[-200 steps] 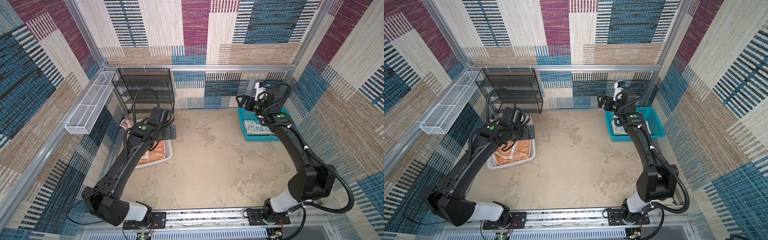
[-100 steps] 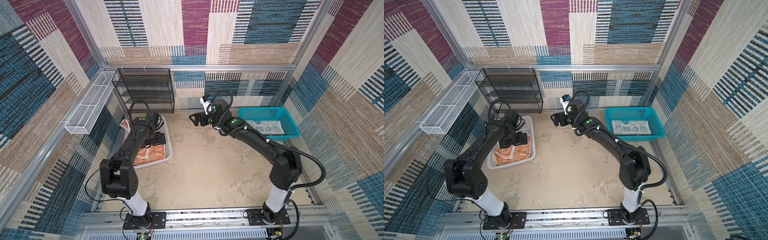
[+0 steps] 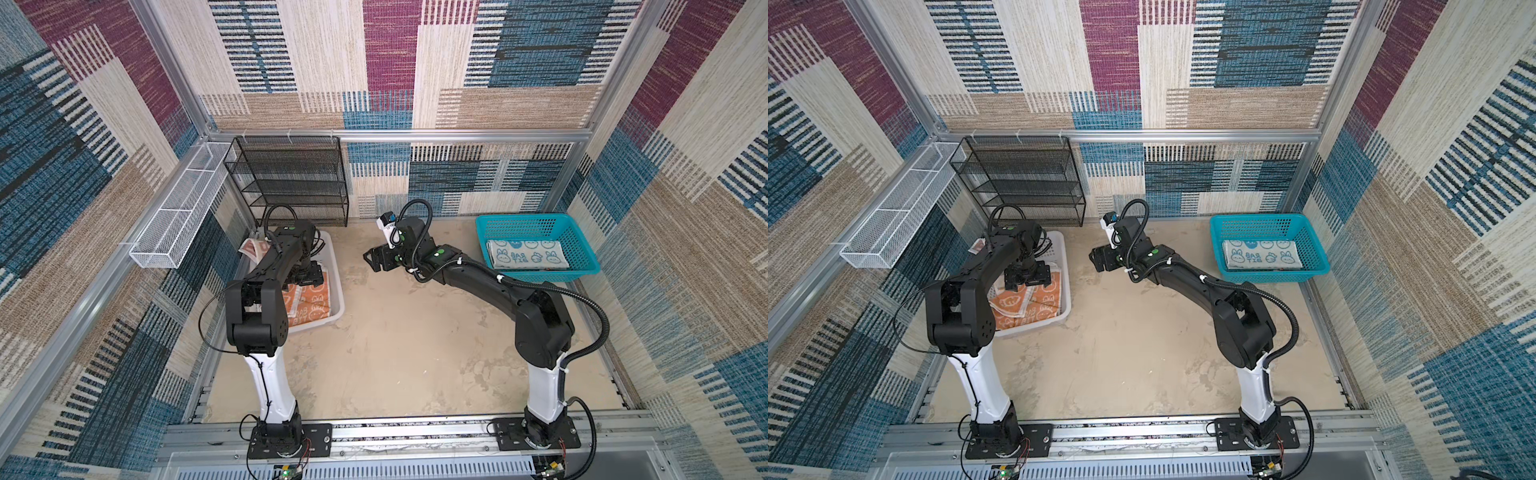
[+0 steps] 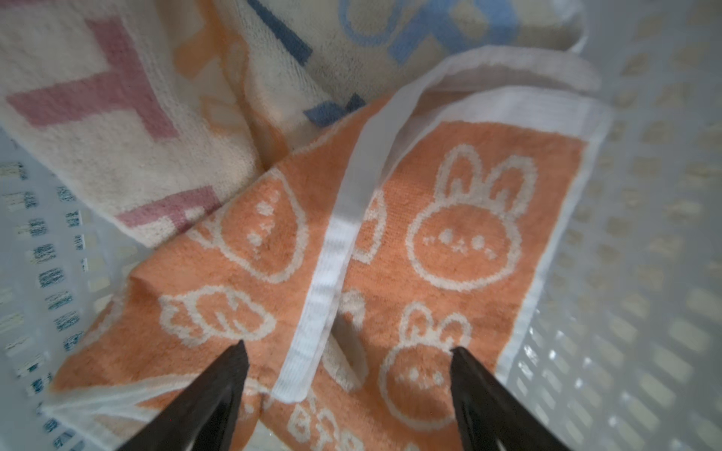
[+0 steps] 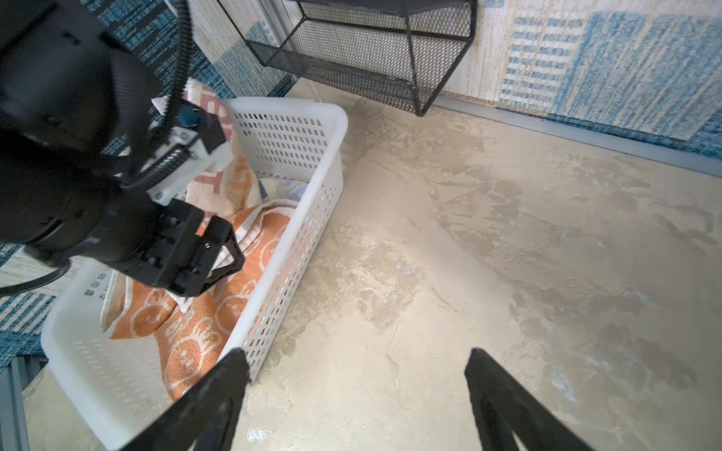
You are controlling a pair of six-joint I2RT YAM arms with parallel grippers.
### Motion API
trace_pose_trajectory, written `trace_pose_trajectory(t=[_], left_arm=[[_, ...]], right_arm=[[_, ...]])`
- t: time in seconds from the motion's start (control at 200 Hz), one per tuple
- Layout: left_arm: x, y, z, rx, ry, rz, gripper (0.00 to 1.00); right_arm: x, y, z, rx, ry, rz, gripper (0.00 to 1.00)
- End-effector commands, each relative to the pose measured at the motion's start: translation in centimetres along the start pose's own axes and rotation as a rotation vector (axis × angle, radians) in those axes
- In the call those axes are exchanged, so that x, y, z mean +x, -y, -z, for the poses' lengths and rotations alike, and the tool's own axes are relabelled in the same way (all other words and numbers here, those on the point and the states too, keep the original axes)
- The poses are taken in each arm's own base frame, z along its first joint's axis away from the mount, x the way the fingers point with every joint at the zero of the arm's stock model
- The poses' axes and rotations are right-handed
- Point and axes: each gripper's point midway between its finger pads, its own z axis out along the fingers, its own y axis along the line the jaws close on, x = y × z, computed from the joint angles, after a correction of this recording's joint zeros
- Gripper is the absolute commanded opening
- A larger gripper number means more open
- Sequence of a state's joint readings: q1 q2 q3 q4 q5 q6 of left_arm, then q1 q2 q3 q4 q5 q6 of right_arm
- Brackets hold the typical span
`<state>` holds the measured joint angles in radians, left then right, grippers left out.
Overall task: Fold and stack the towels
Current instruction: 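Reach the left gripper into the white basket while the right gripper withdraws toward center, then grasp the orange rabbit towel with the left gripper and lift it out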
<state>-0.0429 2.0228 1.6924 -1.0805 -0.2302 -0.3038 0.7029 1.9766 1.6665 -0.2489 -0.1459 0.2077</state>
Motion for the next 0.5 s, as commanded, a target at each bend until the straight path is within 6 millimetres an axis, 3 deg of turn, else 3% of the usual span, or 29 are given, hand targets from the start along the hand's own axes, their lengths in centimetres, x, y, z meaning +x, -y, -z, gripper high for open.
trace_pose_trajectory(t=[0.0,0.326,0.496], left_arm=[[-0.6,-0.7,-0.5,-0.05,-0.004,-0.029,0.82],[-0.7,-2.7,-2.1,-0.128,-0.034,-0.034,0.66],[-0.8,-2.5,-2.4,-0.121,-0.039,-0.031,0.54]], right_arm=[[0.1,-0.7,-0.4,-0.003,0.006,0.025,0.92],[1.6,-2.7,-1.7,-0.056,-0.027,0.018,0.93],[1.5,-3.4,-1.5,-0.067,-0.022,0.017,0.93]])
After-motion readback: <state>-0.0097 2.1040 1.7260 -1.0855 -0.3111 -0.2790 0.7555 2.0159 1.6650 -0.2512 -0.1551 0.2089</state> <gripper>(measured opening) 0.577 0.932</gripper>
